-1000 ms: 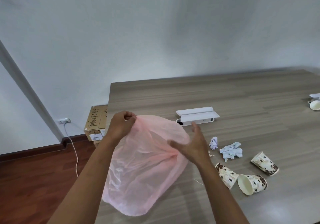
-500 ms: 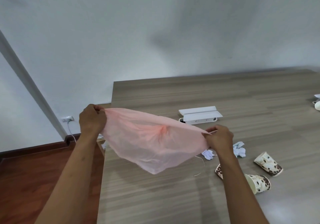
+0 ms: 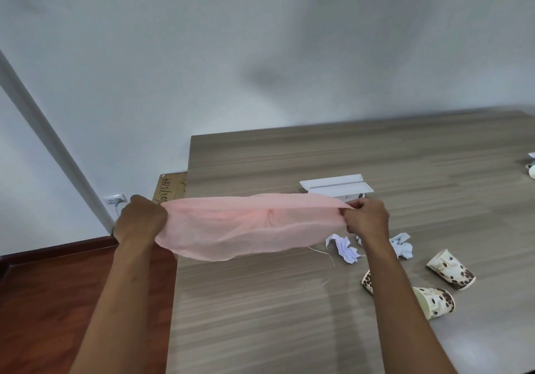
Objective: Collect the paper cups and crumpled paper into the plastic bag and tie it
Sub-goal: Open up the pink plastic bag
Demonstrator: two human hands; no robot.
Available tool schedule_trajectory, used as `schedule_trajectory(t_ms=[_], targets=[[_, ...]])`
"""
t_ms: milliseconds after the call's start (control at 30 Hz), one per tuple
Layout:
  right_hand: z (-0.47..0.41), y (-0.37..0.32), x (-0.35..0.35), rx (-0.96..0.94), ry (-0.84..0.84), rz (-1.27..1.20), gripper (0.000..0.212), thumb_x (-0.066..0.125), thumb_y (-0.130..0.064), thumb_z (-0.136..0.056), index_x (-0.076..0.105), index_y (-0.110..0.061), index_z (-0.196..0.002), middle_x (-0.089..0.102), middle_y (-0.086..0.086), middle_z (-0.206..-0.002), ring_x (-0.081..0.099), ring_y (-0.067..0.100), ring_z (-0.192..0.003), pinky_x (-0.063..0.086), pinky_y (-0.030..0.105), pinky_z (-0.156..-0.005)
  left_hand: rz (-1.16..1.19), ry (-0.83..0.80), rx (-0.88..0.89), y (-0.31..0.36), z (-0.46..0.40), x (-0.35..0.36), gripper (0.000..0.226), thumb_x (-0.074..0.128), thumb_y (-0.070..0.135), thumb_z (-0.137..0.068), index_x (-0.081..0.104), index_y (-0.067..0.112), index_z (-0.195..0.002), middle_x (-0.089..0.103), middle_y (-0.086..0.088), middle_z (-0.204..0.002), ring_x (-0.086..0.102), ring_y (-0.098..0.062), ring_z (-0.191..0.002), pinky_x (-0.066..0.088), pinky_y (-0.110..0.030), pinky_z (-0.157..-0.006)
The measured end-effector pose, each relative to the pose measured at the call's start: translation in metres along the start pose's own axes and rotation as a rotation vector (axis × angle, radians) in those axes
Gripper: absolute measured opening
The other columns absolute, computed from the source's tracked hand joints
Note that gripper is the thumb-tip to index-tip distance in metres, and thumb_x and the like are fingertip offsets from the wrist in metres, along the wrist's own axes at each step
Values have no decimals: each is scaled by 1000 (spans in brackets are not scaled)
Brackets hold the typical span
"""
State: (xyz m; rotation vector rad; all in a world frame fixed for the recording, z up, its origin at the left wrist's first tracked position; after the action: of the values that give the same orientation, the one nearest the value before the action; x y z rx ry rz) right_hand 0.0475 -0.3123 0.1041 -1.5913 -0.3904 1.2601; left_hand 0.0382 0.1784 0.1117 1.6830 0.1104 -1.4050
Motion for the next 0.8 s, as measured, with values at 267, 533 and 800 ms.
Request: schedule_trajectory(t_ms=[267, 533, 800], targets=[[5, -14, 33, 123, -304, 25, 28, 67, 2, -79, 51, -7, -58, 47, 8, -51, 33, 11, -24, 29, 14, -32, -107, -456, 679, 63, 81, 103, 85, 76, 69, -61, 52, 31, -133, 67, 1, -110, 61, -24, -111, 48, -39, -94], [-12, -3, -2, -55, -68, 521, 16, 61, -14, -80, 76, -17, -85, 72, 4, -85, 67, 27, -86, 50, 27, -71, 121, -79, 418, 44, 43, 67, 11, 71, 9, -78, 65, 13, -85, 63, -6, -80, 59, -29, -83, 38, -30, -69], [-11, 22, 12, -138, -7, 48, 20, 58, -19, -84, 72, -14, -97, 73, 5, -98, 69, 28, -96, 50, 33, -92, 391, -44, 214, 42, 13, 18, 16, 64, 16, -79, 59, 15, -65, 61, -9, -80, 54, -30, -82, 44, -36, -73]])
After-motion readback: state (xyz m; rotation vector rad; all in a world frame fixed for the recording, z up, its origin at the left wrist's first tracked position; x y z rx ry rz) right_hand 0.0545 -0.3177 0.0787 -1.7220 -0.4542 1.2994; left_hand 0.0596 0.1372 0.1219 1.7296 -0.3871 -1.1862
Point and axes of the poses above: each hand's wrist, its own z-axis away from the middle knuckle, its own x-axis out of the palm, y = z × x, the point moved 9 cm from there along -z, towards the middle knuckle
